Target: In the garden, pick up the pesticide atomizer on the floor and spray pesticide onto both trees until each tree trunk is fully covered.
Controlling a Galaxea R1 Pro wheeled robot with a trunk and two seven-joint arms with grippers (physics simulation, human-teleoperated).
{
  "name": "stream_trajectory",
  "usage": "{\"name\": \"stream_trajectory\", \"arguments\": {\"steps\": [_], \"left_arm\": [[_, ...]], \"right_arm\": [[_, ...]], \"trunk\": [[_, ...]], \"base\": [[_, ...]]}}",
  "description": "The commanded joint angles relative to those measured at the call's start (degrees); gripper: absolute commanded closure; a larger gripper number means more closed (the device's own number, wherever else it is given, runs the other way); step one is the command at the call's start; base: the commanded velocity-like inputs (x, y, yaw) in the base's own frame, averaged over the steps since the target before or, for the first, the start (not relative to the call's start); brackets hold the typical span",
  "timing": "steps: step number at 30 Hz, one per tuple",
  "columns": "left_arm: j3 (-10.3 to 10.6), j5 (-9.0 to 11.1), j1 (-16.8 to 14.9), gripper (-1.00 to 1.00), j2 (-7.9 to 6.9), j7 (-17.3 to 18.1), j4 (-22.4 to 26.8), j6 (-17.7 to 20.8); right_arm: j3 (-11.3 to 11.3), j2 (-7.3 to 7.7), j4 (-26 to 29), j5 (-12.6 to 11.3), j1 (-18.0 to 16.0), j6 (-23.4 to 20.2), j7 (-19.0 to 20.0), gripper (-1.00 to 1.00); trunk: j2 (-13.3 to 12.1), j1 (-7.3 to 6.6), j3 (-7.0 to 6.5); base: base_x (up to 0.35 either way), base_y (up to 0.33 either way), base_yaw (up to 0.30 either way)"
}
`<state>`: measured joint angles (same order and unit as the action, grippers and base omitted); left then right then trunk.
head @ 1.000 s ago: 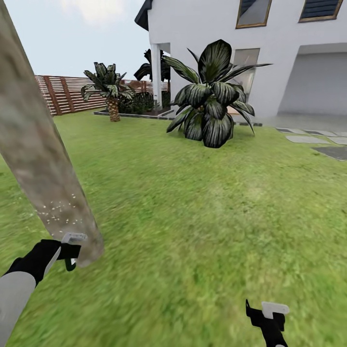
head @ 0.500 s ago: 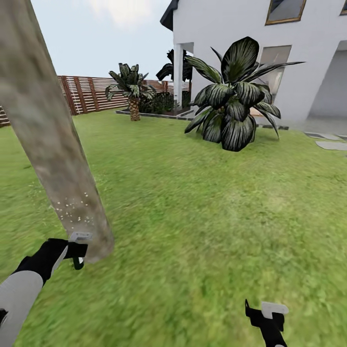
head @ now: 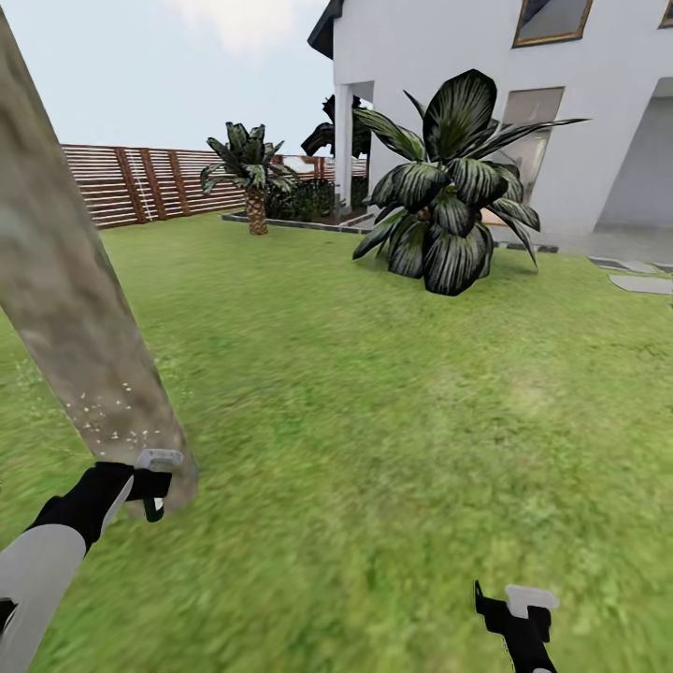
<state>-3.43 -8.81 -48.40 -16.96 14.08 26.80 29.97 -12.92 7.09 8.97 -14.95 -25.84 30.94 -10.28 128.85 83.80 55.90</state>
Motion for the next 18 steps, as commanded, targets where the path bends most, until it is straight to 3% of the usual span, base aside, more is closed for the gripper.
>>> {"name": "stream_trajectory", "arguments": {"steps": [1,6,10,12,18], "left_arm": [[0.00,0.01,0.02,1.00,0.00,-0.01,0.00,0.00],[-0.21,-0.03,0.03,1.00,0.00,-0.01,0.00,0.00],[-4.90,-0.06,0.02,1.00,-0.01,-0.01,0.10,-0.12],[-5.80,-0.08,0.03,1.00,-0.04,-0.01,0.16,-0.17],[-5.98,-0.12,0.05,1.00,0.00,-0.07,0.18,-0.34]], "right_arm": [[0.00,-0.02,0.00,0.00,0.00,0.00,0.00,-1.00],[0.00,-0.04,0.00,-0.08,0.00,0.00,0.00,-1.00],[0.00,-0.03,0.00,-0.08,0.00,0.00,0.00,-1.00],[0.00,-0.05,0.00,-0.06,0.00,0.00,0.00,-1.00],[0.00,-0.05,0.00,0.01,0.00,0.00,0.00,-1.00]], "trunk": [[0.00,0.00,0.00],[0.00,0.00,0.00],[0.00,0.00,0.00],[0.00,0.00,0.00],[0.00,0.00,0.00]], "base": [[0.016,-0.276,0.035],[0.082,-0.276,0.230],[0.092,-0.276,0.274],[0.092,-0.276,0.275],[0.110,-0.275,0.275]]}}
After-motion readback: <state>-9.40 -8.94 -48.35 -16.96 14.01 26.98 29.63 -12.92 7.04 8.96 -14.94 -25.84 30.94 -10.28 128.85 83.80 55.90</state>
